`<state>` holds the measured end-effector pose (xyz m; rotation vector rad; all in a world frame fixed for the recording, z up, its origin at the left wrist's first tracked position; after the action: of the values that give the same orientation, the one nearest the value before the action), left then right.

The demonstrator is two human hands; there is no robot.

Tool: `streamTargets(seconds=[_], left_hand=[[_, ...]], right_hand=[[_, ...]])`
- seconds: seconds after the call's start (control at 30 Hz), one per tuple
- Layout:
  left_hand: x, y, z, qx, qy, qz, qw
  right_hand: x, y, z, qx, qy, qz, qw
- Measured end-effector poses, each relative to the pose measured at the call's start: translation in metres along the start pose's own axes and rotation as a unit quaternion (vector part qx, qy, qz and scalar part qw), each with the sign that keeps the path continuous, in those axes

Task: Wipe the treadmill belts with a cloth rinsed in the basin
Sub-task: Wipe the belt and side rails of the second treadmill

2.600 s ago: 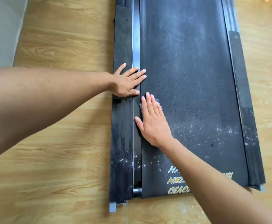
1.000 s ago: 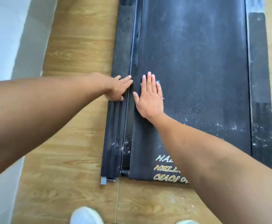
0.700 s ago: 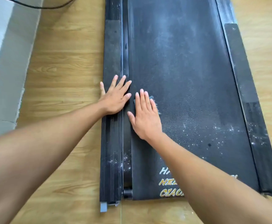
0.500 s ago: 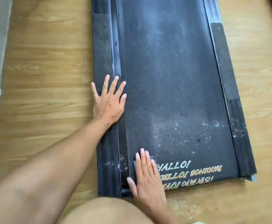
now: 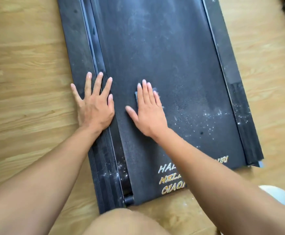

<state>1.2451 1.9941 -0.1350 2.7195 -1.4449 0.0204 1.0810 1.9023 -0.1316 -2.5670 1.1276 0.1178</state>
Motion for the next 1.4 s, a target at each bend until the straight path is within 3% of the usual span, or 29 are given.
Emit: streamTargets(seconds=[0.13, 0.2, 0.3, 0.43, 0.53, 0.63, 0.77, 0.83, 0.9, 1.03, 1.17, 1.27, 1.4], left_hand=[[0.002, 0.002, -0.004, -0.007, -0.006, 0.003, 1.000], [0.002, 0.001, -0.004, -0.011, -0.002, 0.003, 1.000], [0.002, 0.001, -0.003, -0.018, 0.004, 0.003, 1.000], [0.000, -0.001, 0.002, -0.017, 0.013, 0.002, 1.000], [0.001, -0.002, 0.000, -0.022, 0.012, 0.007, 1.000], [-0.001, 0.000, -0.003, -0.027, 0.000, 0.006, 1.000], [0.000, 0.004, -0.007, -0.024, -0.024, 0.002, 0.999], [0.000, 0.005, -0.007, -0.019, -0.028, 0.006, 0.999], [0.001, 0.004, -0.006, -0.012, -0.022, 0.007, 1.000], [0.001, 0.003, 0.000, -0.001, -0.010, 0.007, 1.000], [0.000, 0.018, -0.001, 0.029, -0.052, 0.003, 0.998], [-0.005, 0.027, -0.004, 0.068, -0.088, 0.015, 0.994], [-0.008, 0.024, -0.001, 0.075, -0.068, 0.029, 0.994]], right_hand=[[-0.189, 0.018, 0.030, -0.017, -0.055, -0.008, 0.998], [-0.242, 0.026, 0.038, -0.040, -0.056, -0.004, 0.998], [-0.199, 0.023, 0.040, -0.024, -0.039, 0.024, 0.999], [-0.050, 0.005, 0.014, -0.008, 0.043, 0.029, 0.999], [0.021, -0.003, -0.011, -0.024, 0.052, 0.034, 0.998], [-0.017, 0.007, -0.007, -0.007, 0.009, 0.024, 1.000], [-0.184, 0.037, 0.021, 0.001, -0.049, 0.017, 0.999], [-0.224, 0.047, 0.028, -0.012, -0.054, 0.027, 0.998], [-0.203, 0.048, 0.030, -0.022, -0.049, 0.039, 0.998], [-0.077, 0.047, 0.007, -0.009, 0.014, 0.048, 0.999], [0.014, 0.055, -0.026, -0.017, 0.031, 0.080, 0.996], [-0.029, 0.059, -0.020, 0.003, -0.001, 0.057, 0.998], [-0.206, 0.084, 0.009, -0.015, -0.046, 0.033, 0.998]])
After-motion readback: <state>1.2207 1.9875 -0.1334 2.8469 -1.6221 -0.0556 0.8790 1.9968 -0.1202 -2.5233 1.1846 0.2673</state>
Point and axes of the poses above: each hand's wrist, its own x-axis towards the middle knuckle, its own z-axis out of the palm, y = z × x, the point moved 5 cm from there along x, towards the middle knuckle, and after that the axes turned 7 degrees about x, right-handed, at the moved point
